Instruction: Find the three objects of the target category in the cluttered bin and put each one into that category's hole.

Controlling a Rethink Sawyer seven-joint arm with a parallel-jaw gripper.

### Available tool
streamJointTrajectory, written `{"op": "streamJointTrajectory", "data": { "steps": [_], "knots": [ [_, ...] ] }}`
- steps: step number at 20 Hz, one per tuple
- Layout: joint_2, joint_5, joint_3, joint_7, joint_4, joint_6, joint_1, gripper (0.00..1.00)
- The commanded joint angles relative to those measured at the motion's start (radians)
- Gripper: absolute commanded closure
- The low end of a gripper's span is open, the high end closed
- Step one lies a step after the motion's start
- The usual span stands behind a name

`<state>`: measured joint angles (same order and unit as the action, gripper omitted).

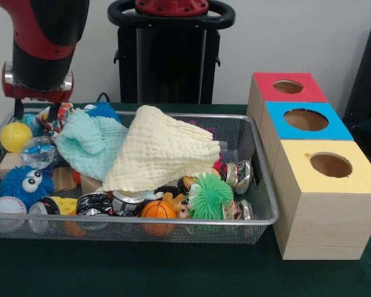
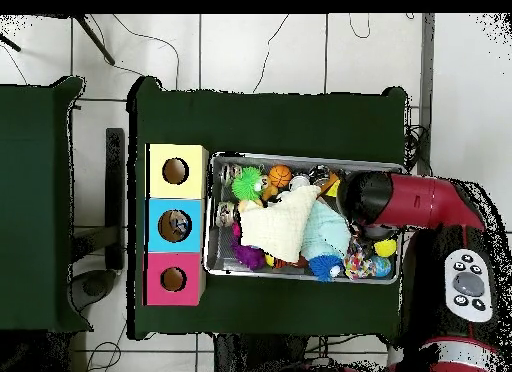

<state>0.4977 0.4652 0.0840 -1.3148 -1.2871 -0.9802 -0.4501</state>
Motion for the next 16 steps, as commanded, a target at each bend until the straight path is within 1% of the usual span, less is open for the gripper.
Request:
{"op": "streamJointTrajectory", "data": {
  "steps": [1,6,8,10,11,12,14,16],
  "knots": [
    [-0.016,0.028,-0.171,0.143,-0.110,0.174,-0.048,0.00],
    [-0.058,0.083,-0.189,0.098,-0.122,0.360,-0.066,0.00],
    [-0.075,0.079,-0.204,0.089,-0.136,0.404,-0.080,0.00],
    [-0.090,0.072,-0.216,0.084,-0.149,0.419,-0.092,0.00],
    [-0.095,0.068,-0.218,0.079,-0.154,0.420,-0.093,0.00],
    [-0.096,0.064,-0.208,0.072,-0.155,0.397,-0.086,0.00],
    [-0.093,0.040,-0.207,0.085,-0.166,0.322,-0.087,0.00],
    [-0.088,0.029,-0.204,0.097,-0.172,0.274,-0.085,0.00]
  ]
}}
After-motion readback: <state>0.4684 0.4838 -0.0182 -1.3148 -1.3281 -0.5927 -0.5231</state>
